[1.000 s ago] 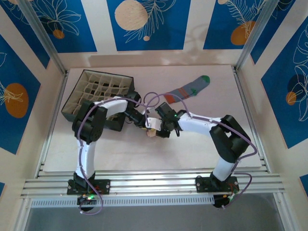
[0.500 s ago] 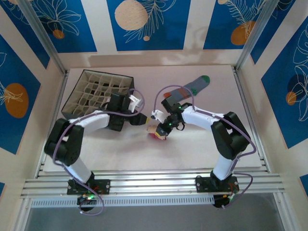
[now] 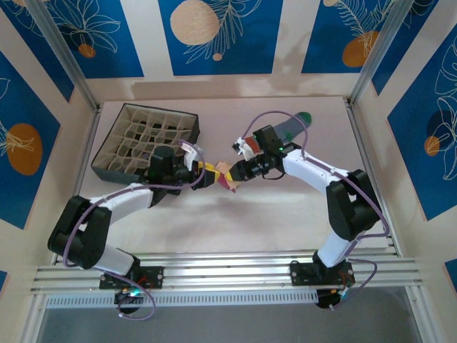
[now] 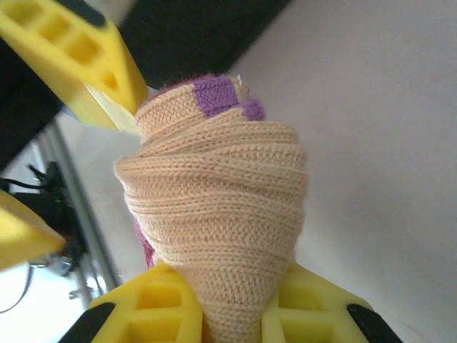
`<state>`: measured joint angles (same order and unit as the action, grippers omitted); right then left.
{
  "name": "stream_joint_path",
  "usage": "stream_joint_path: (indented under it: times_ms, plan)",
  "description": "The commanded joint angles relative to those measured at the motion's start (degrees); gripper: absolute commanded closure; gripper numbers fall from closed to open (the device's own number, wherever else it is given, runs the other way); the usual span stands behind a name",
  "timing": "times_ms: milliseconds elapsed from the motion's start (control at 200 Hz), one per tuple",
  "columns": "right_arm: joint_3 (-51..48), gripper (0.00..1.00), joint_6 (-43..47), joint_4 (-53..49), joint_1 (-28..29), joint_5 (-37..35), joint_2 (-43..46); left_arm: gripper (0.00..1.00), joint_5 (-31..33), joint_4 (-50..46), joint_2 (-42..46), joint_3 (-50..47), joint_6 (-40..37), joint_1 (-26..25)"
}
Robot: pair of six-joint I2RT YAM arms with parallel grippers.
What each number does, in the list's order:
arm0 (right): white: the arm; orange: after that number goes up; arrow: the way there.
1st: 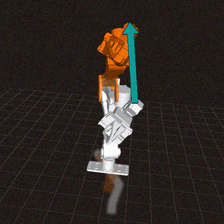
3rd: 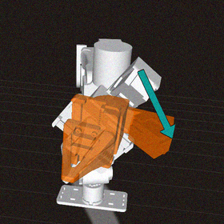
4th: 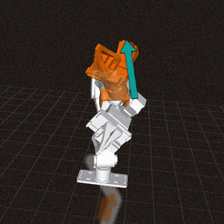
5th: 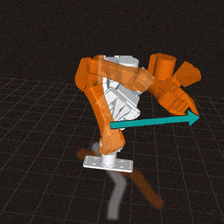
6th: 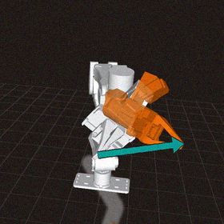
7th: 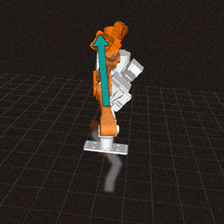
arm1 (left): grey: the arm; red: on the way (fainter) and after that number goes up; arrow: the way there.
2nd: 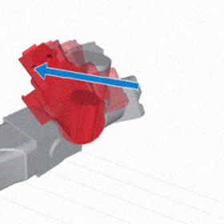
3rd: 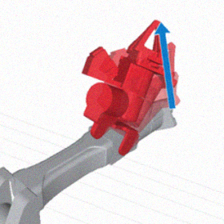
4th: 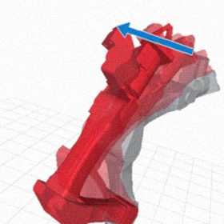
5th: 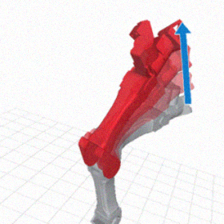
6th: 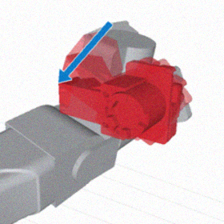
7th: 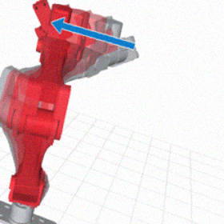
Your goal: Roll the socks
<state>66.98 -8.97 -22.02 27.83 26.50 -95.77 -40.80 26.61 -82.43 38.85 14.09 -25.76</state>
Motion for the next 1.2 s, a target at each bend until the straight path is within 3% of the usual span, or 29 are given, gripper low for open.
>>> stream_joint_path:
  times_ms: [0,155,320,730,965,1196]
  plan:
    - [3.6,1.0,-5.7,2.2,-0.8,6.7,2.0,0.48,0.4,2.2,2.6,1.1,0.5,-0.8]
    - [4.0,1.0,-9.8,6.3,-0.9,10.6,3.4,0.45,-0.4,6.1,2.2,2.4,5.7,-0.7]
    - [3.3,1.0,-13.9,12.7,-0.9,16.7,4.9,0.45,-2.7,16.3,1.6,1.6,12.6,0.4]
    - [3.2,1.0,-18.2,18.8,-0.7,20.7,9.1,0.44,-5.0,14.5,5.6,3.2,14.3,3.6]
    - [3.2,1.0,-20.6,24.0,0.4,23.1,9.8,0.44,-7.6,21.0,5.0,2.8,19.2,4.8]
    - [3.2,1.0,-20.0,24.1,1.1,22.7,11.1,0.43,-6.4,12.4,6.7,4.0,17.2,5.5]
